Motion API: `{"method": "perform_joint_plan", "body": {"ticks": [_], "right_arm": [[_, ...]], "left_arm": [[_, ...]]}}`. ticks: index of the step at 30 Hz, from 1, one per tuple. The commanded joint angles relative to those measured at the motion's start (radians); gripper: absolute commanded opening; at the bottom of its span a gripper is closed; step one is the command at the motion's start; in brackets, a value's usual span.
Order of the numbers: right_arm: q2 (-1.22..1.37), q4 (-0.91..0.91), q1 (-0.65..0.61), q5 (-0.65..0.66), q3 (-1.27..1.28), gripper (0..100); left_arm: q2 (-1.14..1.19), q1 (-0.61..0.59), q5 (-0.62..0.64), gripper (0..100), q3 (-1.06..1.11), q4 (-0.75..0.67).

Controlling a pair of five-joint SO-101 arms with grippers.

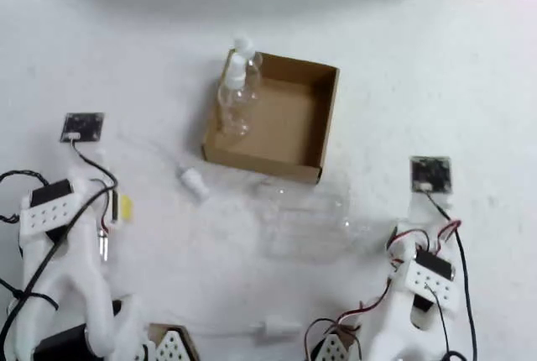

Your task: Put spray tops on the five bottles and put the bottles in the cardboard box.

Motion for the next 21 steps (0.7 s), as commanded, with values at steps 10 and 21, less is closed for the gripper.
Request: {"method": "perform_joint_plan", "body": {"ticks": [10, 21], "right_arm": [[-0.021, 0.835, -0.487, 0.344, -0.583, 1.7], [-0.015, 1.098, -1.121, 0.339, -0.715, 1.8]], "left_arm": [[0.001, -0.047, 0.117, 11, -0.008, -0.121], [0.002, -0.096, 0.178, 11, -0.011, -0.167]]}}
